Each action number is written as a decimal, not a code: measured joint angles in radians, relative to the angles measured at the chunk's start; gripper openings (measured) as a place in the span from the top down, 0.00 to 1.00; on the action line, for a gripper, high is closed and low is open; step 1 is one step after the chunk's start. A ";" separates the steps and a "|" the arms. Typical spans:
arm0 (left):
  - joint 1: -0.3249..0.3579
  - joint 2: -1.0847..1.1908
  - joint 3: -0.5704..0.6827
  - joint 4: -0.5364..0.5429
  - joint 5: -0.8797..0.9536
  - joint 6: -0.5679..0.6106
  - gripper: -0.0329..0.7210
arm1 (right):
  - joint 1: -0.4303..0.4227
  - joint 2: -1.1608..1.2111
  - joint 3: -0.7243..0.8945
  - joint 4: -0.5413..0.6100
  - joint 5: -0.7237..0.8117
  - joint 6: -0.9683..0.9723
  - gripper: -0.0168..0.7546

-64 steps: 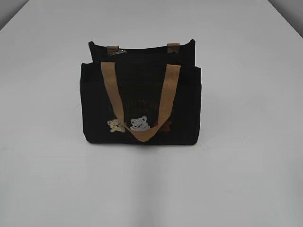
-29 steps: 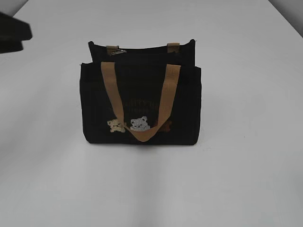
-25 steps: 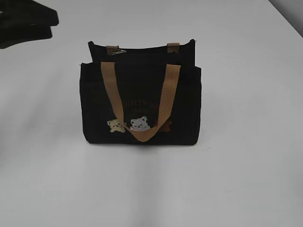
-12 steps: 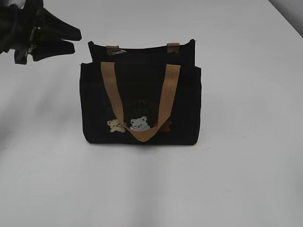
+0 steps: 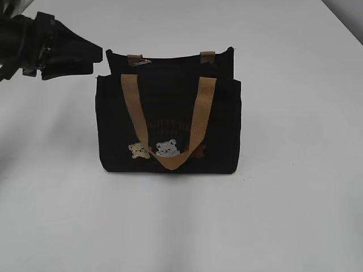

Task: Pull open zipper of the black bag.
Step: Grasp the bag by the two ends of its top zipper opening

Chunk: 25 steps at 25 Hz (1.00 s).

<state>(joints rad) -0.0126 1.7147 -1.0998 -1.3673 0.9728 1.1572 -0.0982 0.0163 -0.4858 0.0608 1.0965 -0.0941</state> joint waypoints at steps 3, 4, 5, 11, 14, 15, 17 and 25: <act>0.000 0.000 0.000 0.028 0.012 0.049 0.44 | 0.000 0.000 0.000 0.000 0.000 0.000 0.28; 0.000 0.000 0.000 0.039 0.016 0.068 0.44 | 0.000 0.000 0.000 0.000 0.000 0.000 0.28; 0.000 0.000 0.000 0.051 0.021 0.091 0.44 | 0.000 0.000 0.000 0.001 0.000 0.000 0.28; -0.006 0.000 0.000 0.071 0.030 0.259 0.44 | 0.000 0.000 0.000 0.001 0.000 0.000 0.28; -0.038 0.000 0.000 0.082 0.028 0.335 0.44 | 0.000 0.000 0.000 0.001 0.000 0.000 0.28; -0.052 0.000 0.000 0.096 0.025 0.356 0.44 | 0.000 0.000 0.000 0.001 0.000 0.000 0.28; -0.087 0.000 0.000 0.133 -0.009 0.377 0.44 | 0.000 0.000 0.000 0.001 0.000 0.000 0.28; -0.210 0.000 0.007 0.217 -0.297 0.392 0.47 | 0.000 0.000 0.000 0.001 0.000 0.000 0.28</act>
<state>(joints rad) -0.2228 1.7147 -1.0932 -1.1498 0.6755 1.5490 -0.0982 0.0163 -0.4858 0.0617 1.0965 -0.0941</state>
